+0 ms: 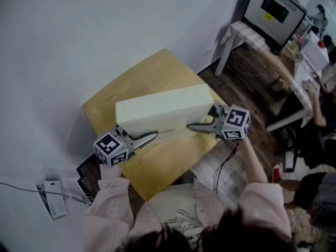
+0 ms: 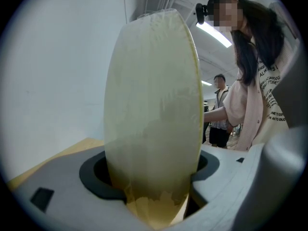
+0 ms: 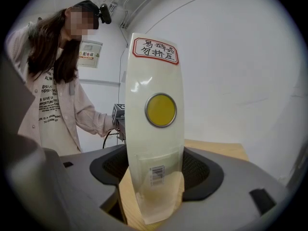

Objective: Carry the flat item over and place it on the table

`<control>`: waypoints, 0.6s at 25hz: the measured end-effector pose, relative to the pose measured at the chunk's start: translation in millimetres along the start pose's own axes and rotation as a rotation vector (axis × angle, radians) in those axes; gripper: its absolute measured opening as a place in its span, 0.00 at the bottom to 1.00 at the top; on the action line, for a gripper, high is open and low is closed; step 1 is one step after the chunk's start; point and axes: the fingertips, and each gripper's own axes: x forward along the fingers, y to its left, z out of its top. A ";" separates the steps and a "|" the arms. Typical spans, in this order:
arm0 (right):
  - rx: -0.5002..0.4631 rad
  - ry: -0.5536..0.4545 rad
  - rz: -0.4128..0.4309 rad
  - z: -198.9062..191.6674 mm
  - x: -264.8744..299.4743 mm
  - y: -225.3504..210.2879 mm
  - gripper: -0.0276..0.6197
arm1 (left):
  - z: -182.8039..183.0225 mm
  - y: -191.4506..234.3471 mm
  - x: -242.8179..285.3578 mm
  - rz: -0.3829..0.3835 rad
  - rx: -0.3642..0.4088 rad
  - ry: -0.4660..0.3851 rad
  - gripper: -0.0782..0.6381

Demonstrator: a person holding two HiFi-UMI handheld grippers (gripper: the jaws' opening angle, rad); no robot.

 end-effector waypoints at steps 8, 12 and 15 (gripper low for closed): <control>-0.021 0.030 -0.010 -2.1 1.0 10.5 0.55 | -3.2 -5.9 -3.6 0.002 0.030 0.003 0.65; -0.035 0.047 -0.020 -3.4 0.7 13.6 0.56 | -4.3 -8.8 -4.9 0.013 0.042 0.012 0.67; -0.033 0.068 -0.025 -4.1 0.4 13.3 0.57 | -4.7 -8.5 -4.5 0.024 0.044 0.018 0.67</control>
